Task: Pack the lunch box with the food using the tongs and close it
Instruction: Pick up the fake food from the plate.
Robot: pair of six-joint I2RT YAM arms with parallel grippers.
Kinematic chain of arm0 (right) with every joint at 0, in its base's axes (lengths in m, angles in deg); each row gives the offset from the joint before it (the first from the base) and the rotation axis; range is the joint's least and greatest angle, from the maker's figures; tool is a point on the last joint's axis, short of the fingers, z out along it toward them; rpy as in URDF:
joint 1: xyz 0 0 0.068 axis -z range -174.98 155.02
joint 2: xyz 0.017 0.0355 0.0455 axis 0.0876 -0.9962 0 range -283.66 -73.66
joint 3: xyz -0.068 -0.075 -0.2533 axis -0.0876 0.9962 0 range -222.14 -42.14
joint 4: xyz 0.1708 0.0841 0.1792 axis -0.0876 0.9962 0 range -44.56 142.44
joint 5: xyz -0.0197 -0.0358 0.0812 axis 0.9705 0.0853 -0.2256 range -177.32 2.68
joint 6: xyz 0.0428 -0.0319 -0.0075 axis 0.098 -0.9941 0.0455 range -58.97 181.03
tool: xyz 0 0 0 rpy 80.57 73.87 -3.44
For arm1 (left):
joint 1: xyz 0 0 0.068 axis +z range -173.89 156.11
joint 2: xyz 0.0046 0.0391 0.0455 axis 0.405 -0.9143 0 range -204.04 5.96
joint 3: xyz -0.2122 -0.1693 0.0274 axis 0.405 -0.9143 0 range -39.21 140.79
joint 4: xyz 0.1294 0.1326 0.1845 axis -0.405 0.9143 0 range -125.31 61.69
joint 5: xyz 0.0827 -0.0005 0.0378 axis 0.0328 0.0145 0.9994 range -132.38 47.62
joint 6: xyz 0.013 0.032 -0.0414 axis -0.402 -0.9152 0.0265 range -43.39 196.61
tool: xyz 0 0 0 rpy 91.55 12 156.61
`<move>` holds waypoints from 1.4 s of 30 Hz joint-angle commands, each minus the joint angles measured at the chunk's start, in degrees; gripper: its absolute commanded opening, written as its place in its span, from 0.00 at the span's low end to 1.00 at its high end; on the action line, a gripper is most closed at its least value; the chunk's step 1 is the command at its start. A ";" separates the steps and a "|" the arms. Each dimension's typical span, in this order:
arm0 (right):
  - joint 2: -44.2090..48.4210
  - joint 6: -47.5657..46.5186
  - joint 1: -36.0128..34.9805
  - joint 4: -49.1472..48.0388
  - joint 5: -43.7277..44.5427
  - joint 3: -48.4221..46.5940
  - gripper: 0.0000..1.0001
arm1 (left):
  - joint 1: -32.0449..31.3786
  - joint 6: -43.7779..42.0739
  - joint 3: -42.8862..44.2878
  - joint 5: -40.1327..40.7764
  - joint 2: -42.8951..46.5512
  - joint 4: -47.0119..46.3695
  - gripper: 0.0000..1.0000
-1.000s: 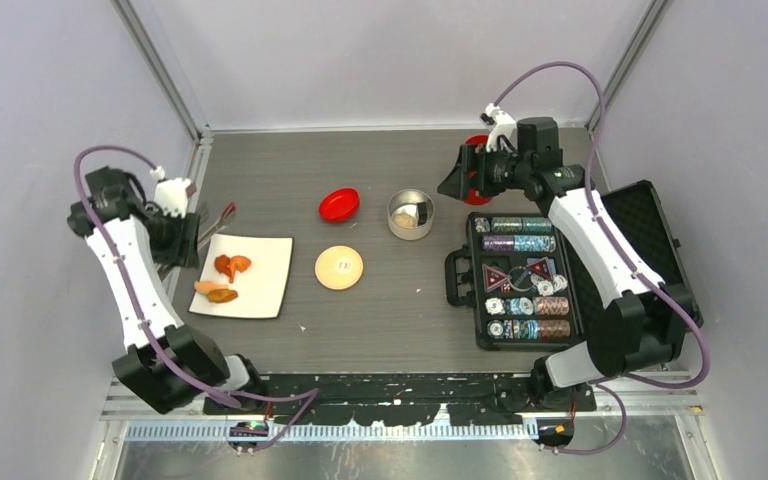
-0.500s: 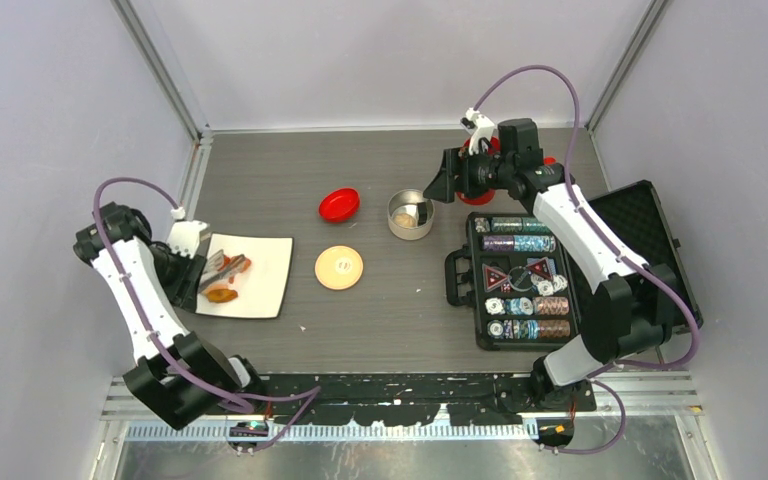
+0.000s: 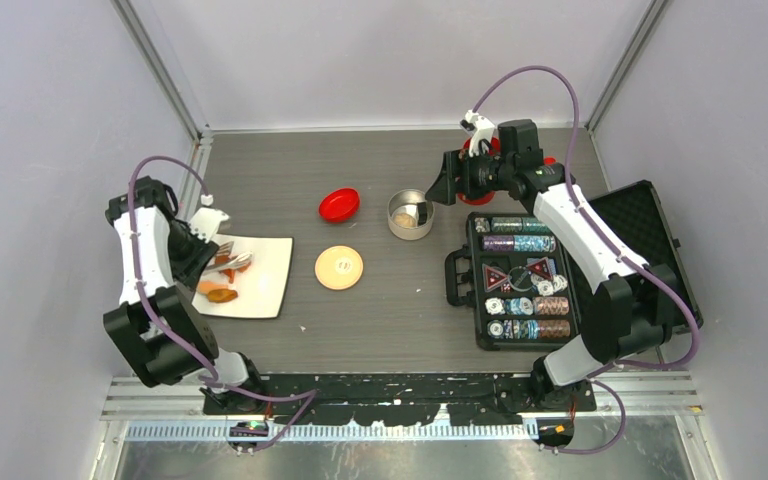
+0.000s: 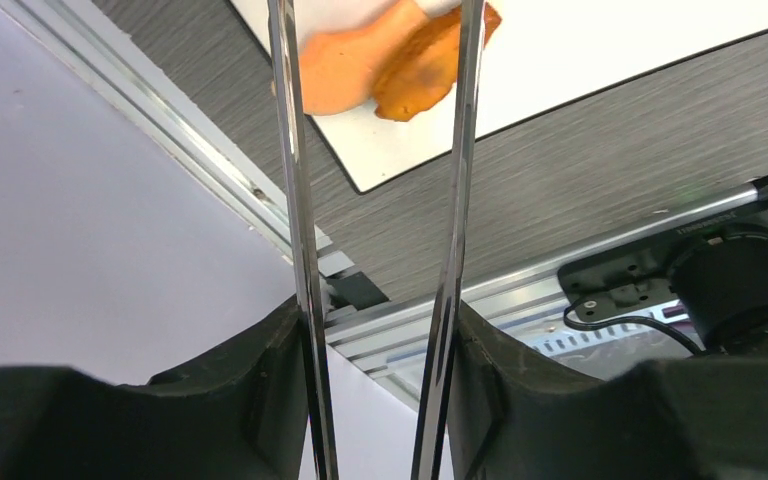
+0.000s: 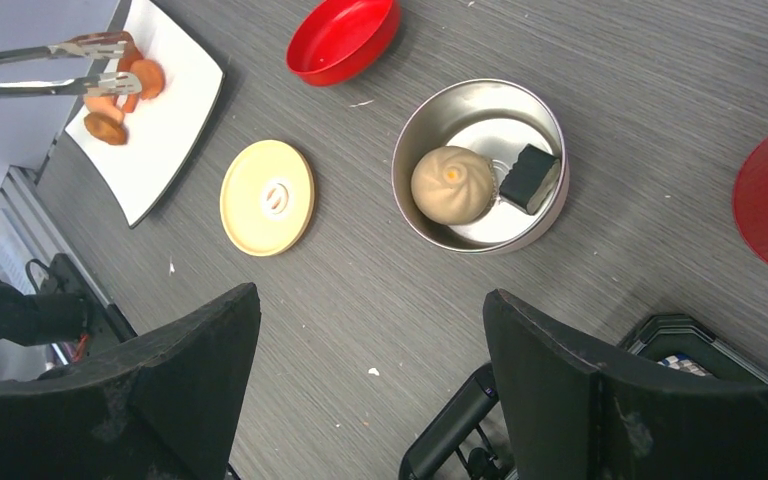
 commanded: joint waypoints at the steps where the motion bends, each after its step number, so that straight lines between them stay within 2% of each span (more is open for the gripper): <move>1: 3.25 -2.25 -0.09 -0.12 1.13 -0.76 0.87 | 0.03 -3.45 2.15 2.17 0.08 -2.05 0.47; 31: 3.99 -3.30 0.06 0.29 2.25 -0.19 0.87 | -3.87 -4.13 -3.39 2.54 1.83 -1.26 0.47; 36: 3.62 -3.21 0.02 0.35 2.08 -0.59 0.87 | -3.90 -1.23 -1.58 6.33 -0.48 -1.86 0.47; 42: 3.32 -3.38 0.04 0.53 2.15 -1.01 0.87 | -3.92 -4.45 -2.11 7.54 0.14 -1.77 0.48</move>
